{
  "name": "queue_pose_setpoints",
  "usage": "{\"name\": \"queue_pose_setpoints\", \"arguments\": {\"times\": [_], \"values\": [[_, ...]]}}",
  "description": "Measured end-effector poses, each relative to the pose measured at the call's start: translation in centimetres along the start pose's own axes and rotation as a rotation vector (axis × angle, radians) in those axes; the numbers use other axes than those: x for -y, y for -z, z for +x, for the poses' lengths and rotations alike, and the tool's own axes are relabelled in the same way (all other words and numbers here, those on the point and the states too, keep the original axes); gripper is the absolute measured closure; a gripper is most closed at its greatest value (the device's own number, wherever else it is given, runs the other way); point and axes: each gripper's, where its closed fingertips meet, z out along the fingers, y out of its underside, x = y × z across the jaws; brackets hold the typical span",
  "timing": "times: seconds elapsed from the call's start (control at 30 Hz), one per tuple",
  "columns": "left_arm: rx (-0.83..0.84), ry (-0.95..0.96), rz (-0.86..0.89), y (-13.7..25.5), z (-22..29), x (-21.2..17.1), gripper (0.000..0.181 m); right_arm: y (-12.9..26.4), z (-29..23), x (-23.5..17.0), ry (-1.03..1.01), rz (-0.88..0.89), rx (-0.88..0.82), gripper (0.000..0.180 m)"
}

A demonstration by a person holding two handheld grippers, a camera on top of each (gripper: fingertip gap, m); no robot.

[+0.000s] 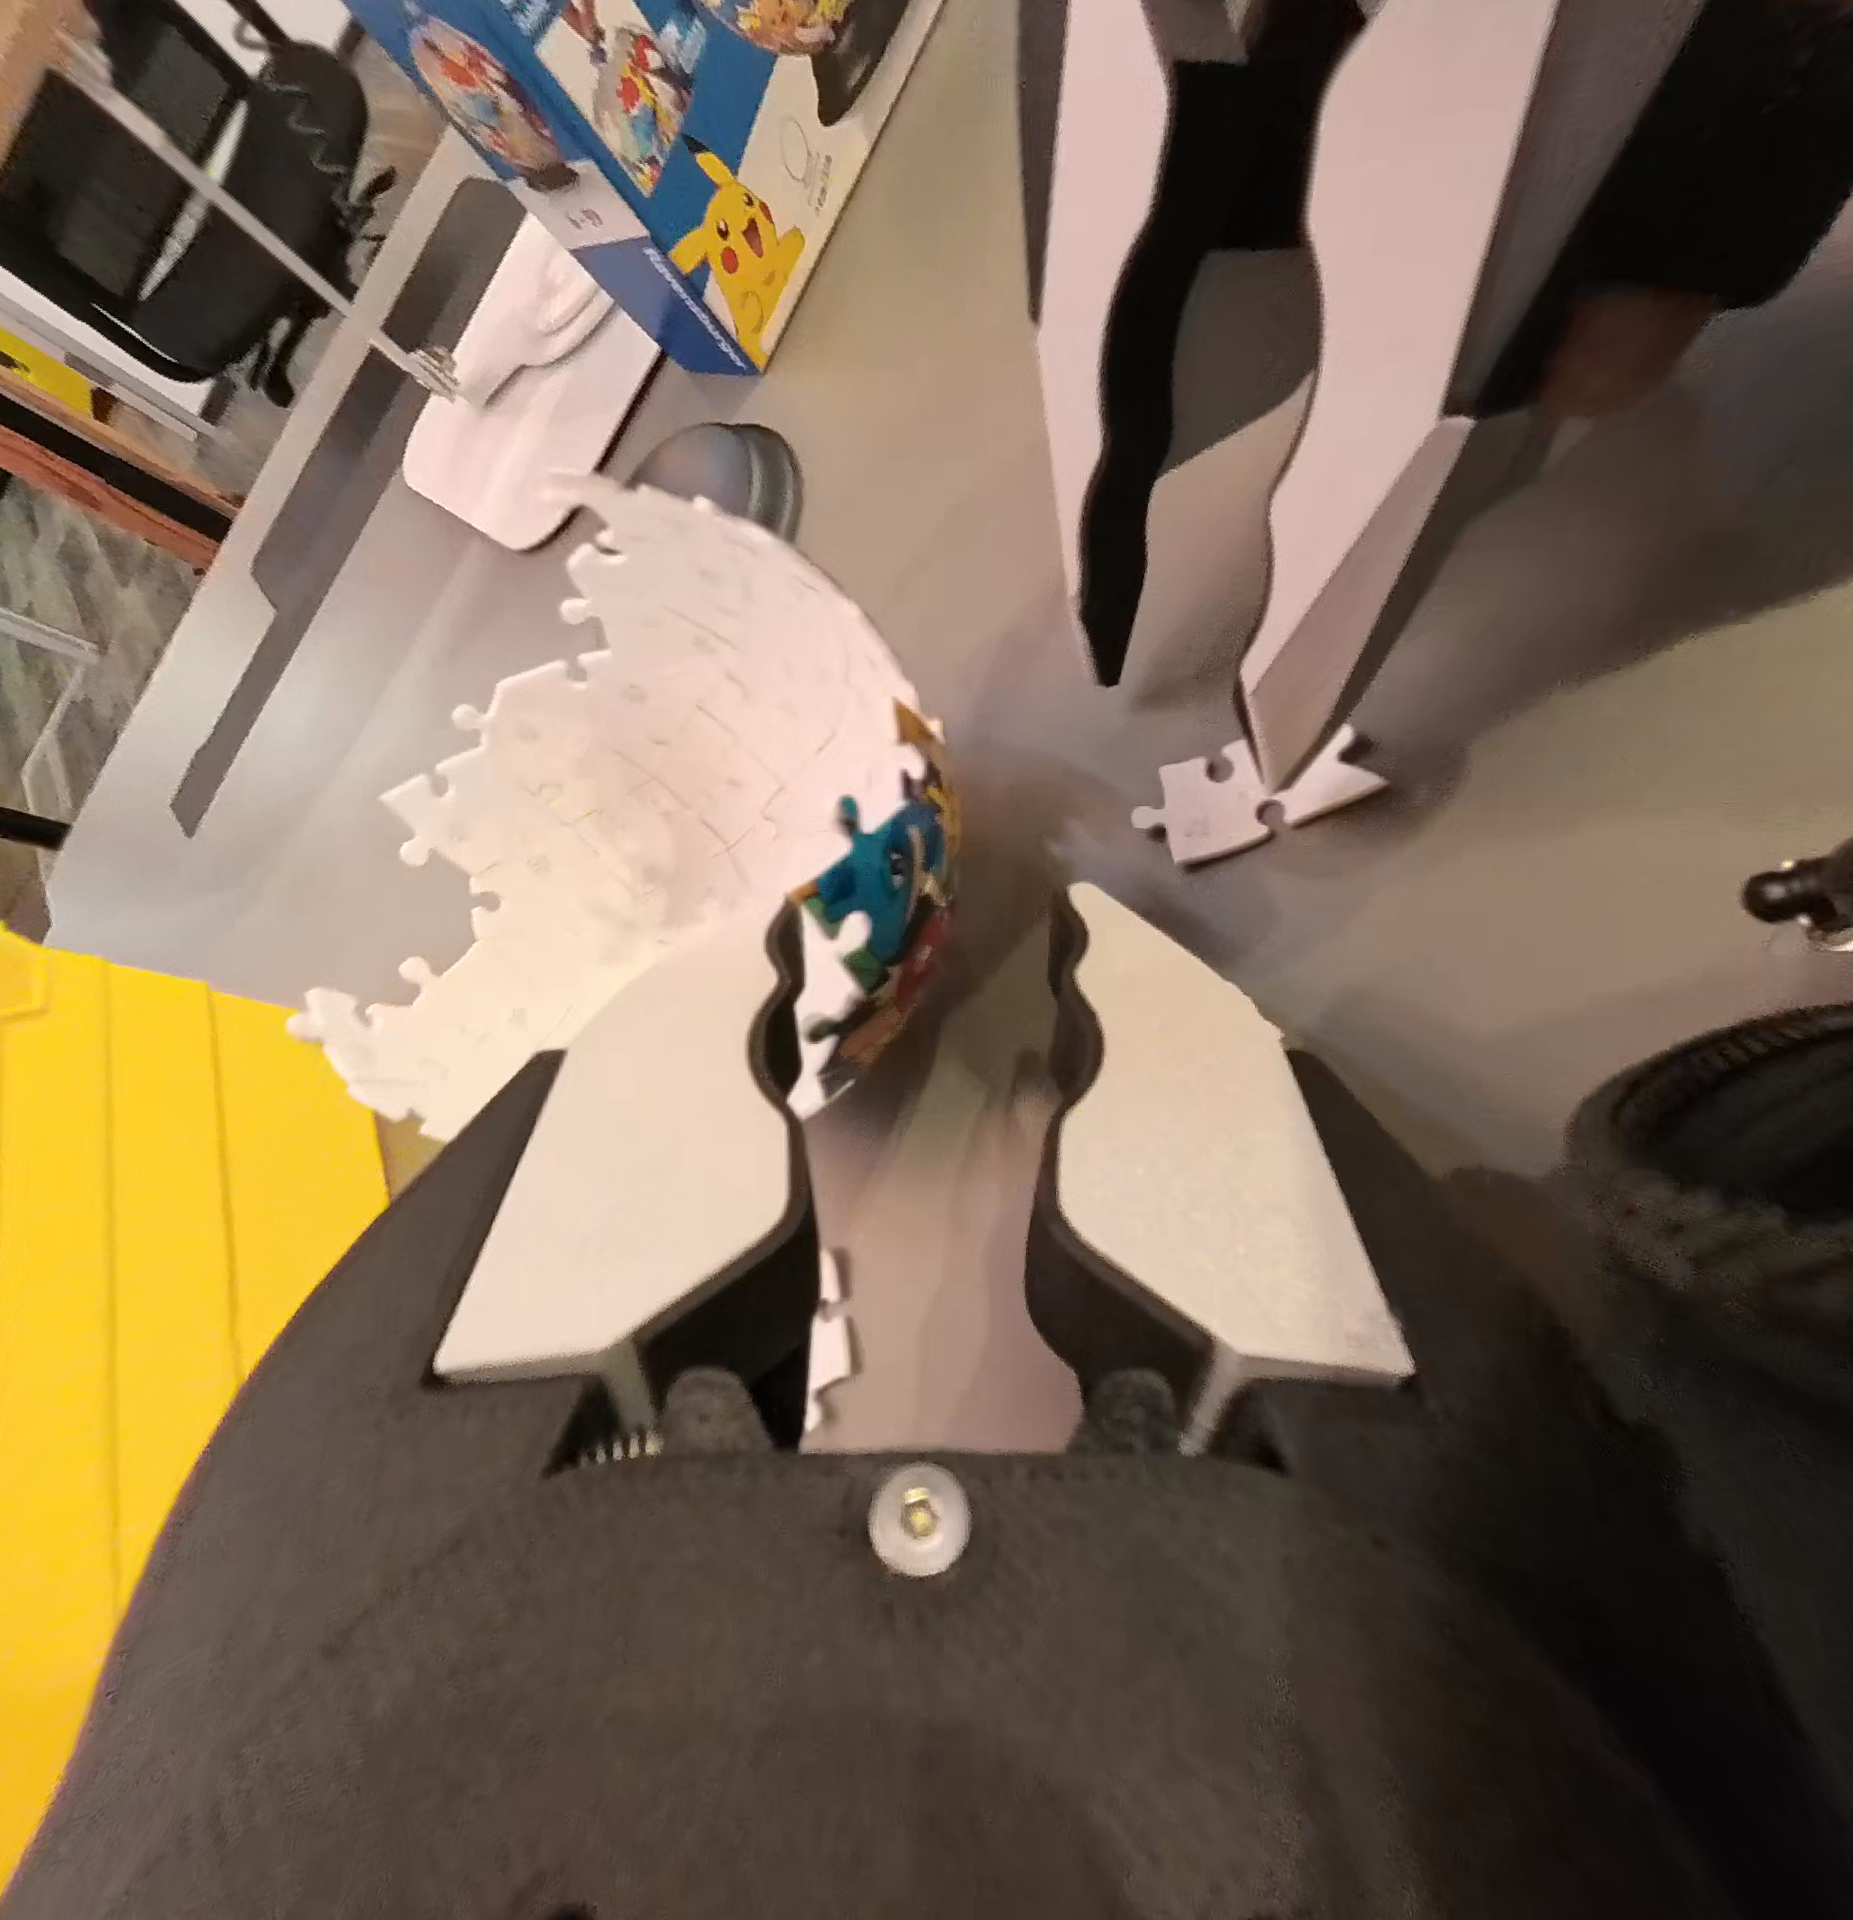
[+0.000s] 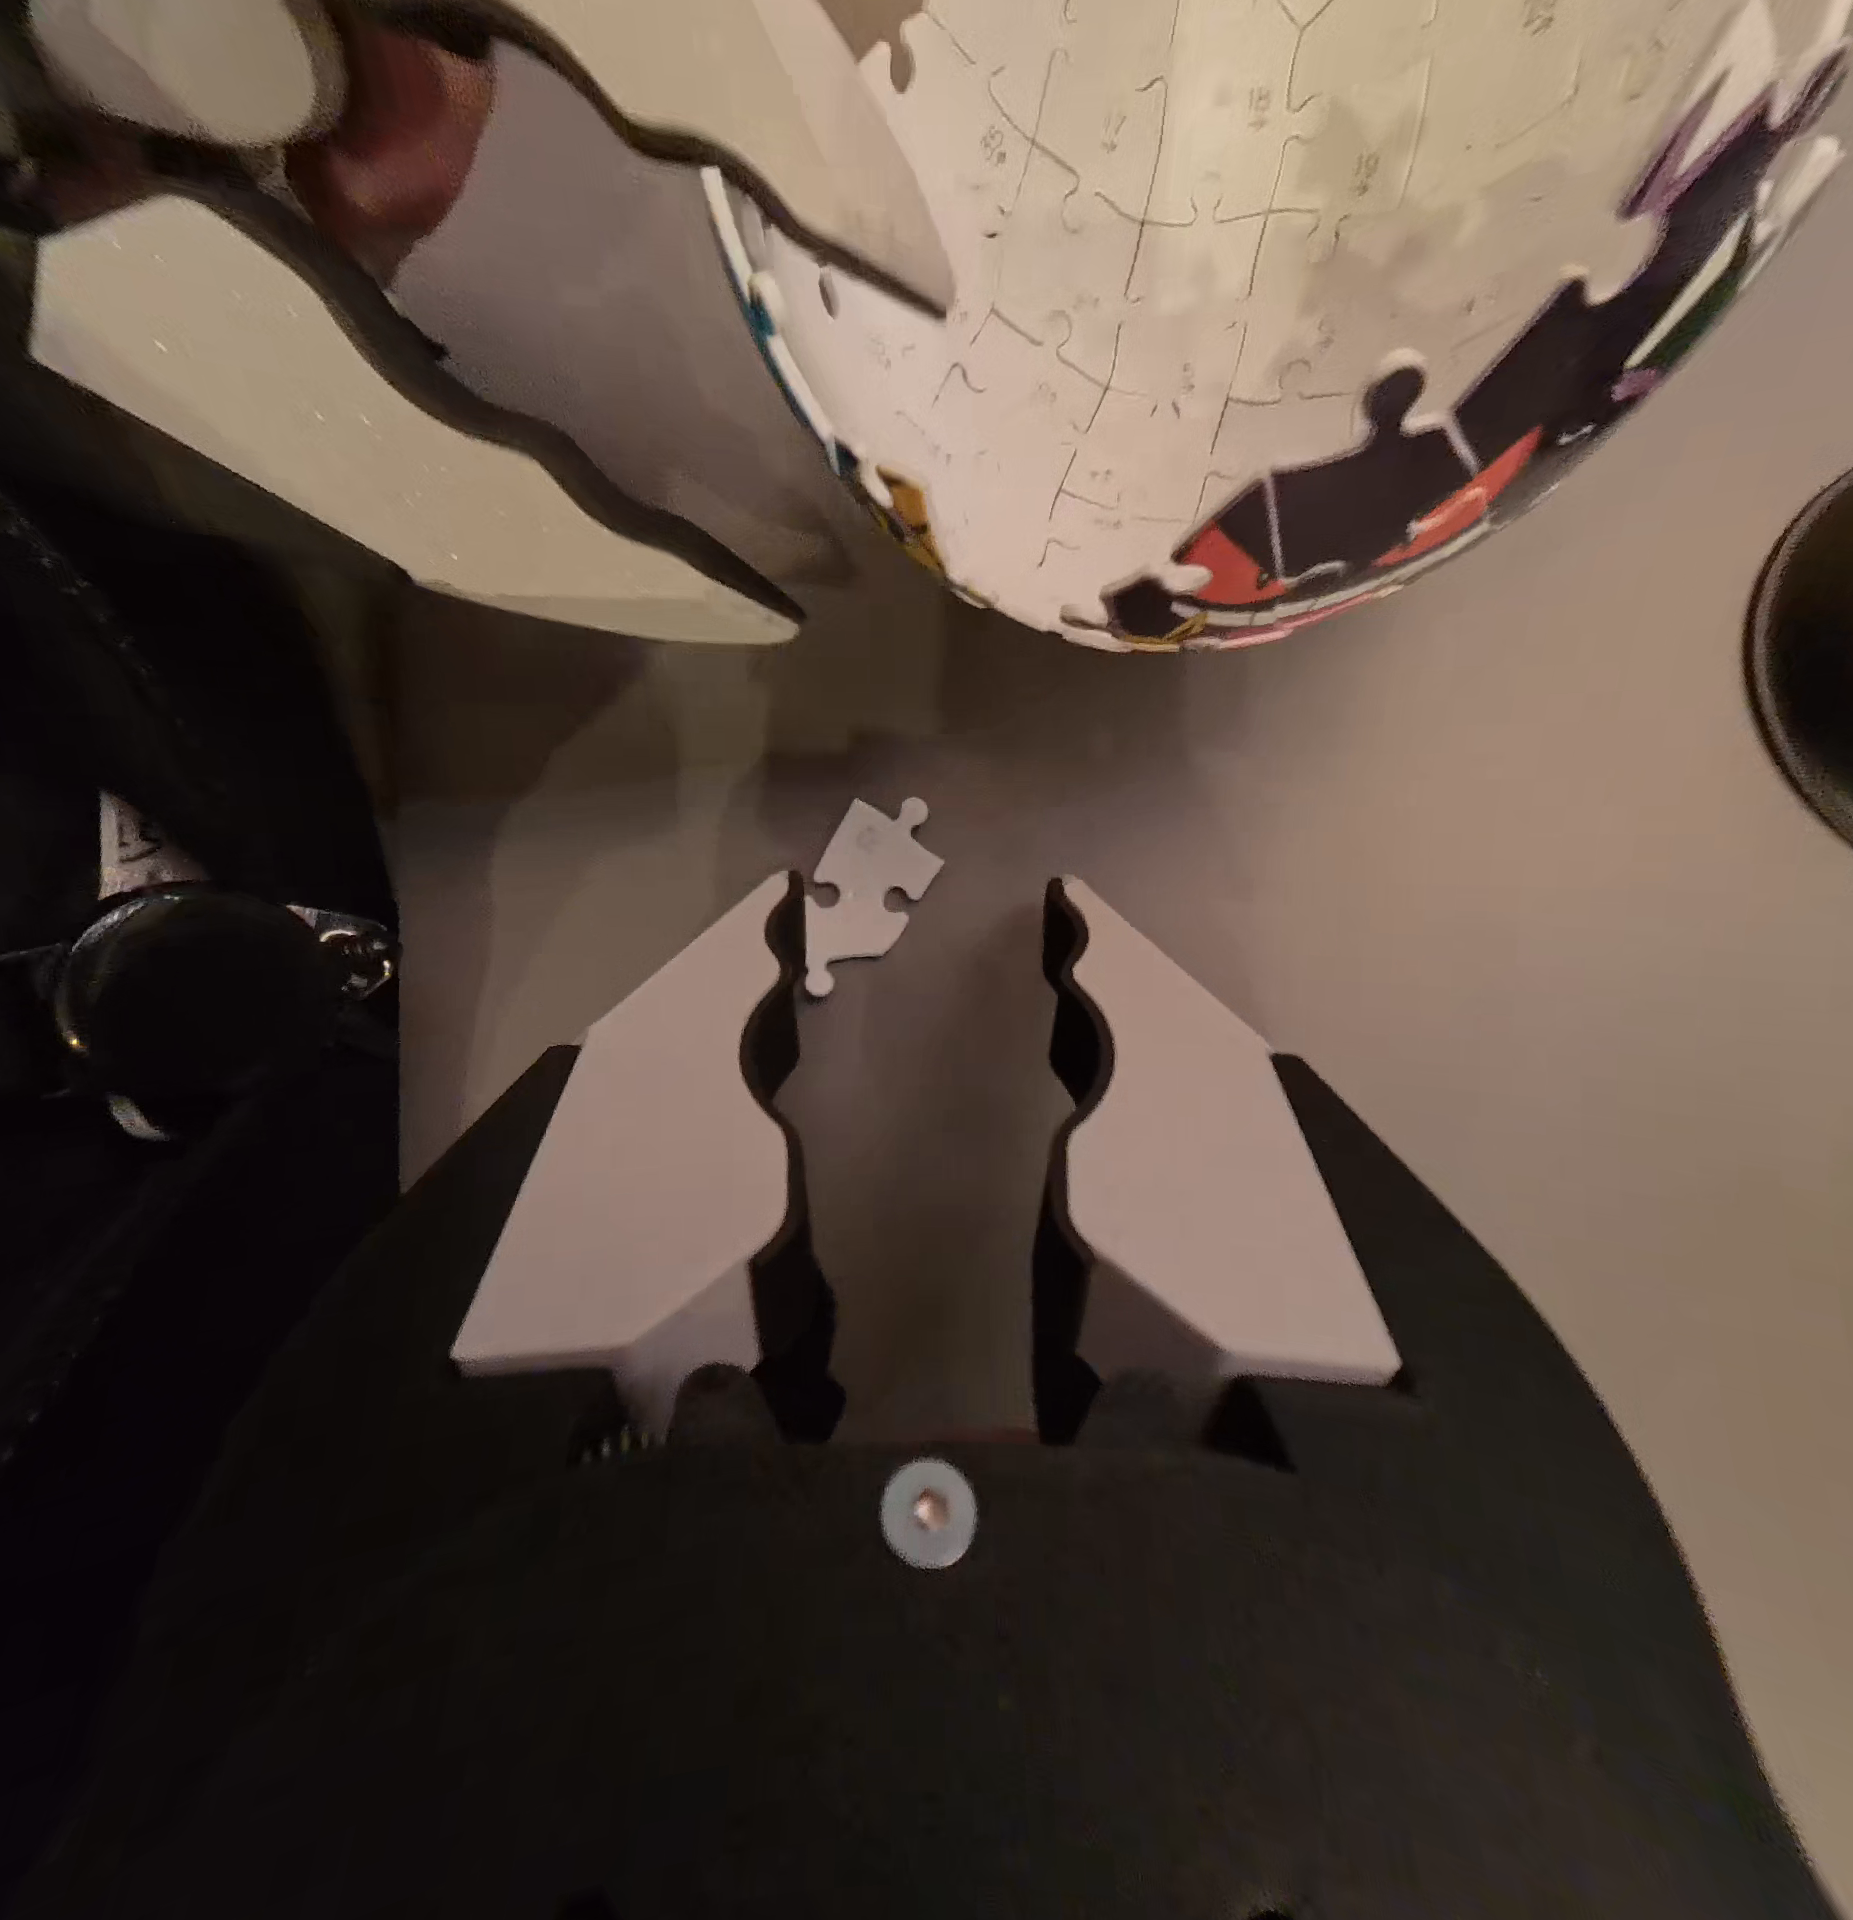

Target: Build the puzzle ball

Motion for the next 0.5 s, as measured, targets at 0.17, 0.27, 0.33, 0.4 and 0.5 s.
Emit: {"name": "queue_pose_setpoints", "arguments": {"times": [0.17, 0.27, 0.33, 0.4, 0.5], "values": [[0.015, 0.01, 0.039, 1.5, -1.0, 0.1, 0.132, 0.3, 0.1, 0.0, -0.044, -0.002, -0.081, 0.136], [0.019, 0.017, 0.059, 2.4, -1.6, 0.1, 0.13, 0.9, 0.3, 0.4, -0.082, 0.033, -0.121, 0.137], [0.016, 0.036, 0.094, 3.4, -2.0, 0.4, 0.129, 1.4, 0.7, 0.6, -0.101, 0.055, -0.153, 0.138], [0.012, 0.074, 0.128, 4.5, -2.6, 0.5, 0.128, 1.9, 1.2, 0.6, -0.113, 0.069, -0.185, 0.138], [0.017, 0.167, 0.173, 6.2, -4.3, 0.1, 0.137, 2.8, 1.7, 0.6, -0.13, 0.093, -0.224, 0.138]]}}
